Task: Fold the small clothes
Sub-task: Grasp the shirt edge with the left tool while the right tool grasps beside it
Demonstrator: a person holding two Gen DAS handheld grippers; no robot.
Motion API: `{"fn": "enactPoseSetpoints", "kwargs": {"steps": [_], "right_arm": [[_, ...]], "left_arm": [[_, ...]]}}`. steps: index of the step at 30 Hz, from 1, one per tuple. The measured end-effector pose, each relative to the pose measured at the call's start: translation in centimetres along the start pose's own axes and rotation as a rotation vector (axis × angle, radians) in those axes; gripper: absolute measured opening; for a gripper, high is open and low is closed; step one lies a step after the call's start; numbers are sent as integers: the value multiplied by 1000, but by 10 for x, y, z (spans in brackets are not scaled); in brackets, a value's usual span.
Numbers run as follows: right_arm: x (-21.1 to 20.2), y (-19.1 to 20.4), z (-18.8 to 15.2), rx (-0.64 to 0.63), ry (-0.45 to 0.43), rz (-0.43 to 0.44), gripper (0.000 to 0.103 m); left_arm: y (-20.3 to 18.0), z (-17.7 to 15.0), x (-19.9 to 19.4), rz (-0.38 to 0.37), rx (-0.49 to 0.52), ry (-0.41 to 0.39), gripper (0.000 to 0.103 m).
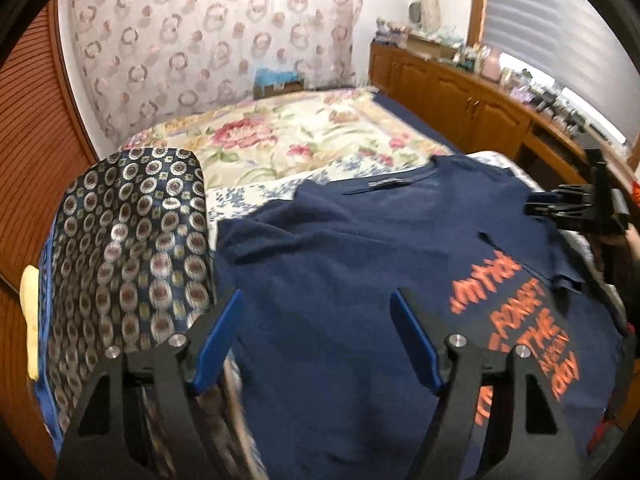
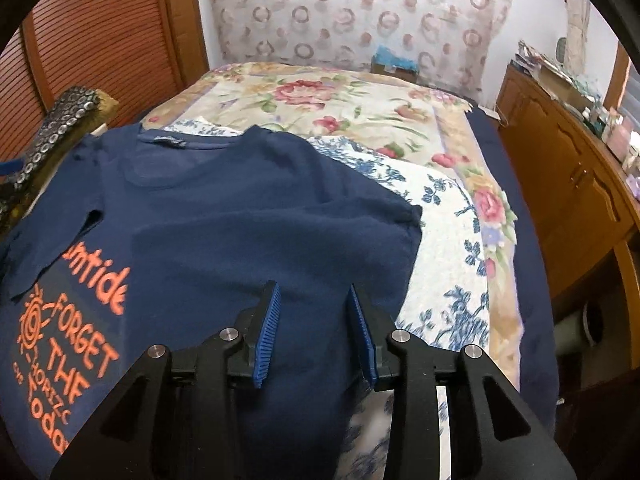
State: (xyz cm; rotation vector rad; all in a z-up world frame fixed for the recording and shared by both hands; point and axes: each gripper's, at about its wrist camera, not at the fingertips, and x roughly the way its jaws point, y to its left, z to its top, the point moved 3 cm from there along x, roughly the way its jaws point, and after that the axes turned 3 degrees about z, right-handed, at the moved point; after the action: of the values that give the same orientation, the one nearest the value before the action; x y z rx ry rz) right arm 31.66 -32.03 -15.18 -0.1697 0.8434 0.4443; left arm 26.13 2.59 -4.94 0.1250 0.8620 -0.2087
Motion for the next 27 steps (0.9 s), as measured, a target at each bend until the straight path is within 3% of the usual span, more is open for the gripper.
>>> {"fn": "enactPoseSetpoints", "kwargs": {"steps": [11, 23, 25, 27], "right_arm": [[9, -5, 15, -39, -39, 50, 35], [9, -19, 22, -19, -65, 71, 35], [8, -22, 21, -13, -67, 65, 35], [5, -25, 21, -9, -69, 52, 35]], "left_arm": [[24, 48, 79, 142, 75, 166, 60], [25, 49, 116, 200, 147, 258, 45], [26, 50, 118, 197, 148, 261, 34], [29, 49, 119, 186, 138, 263, 14]]}}
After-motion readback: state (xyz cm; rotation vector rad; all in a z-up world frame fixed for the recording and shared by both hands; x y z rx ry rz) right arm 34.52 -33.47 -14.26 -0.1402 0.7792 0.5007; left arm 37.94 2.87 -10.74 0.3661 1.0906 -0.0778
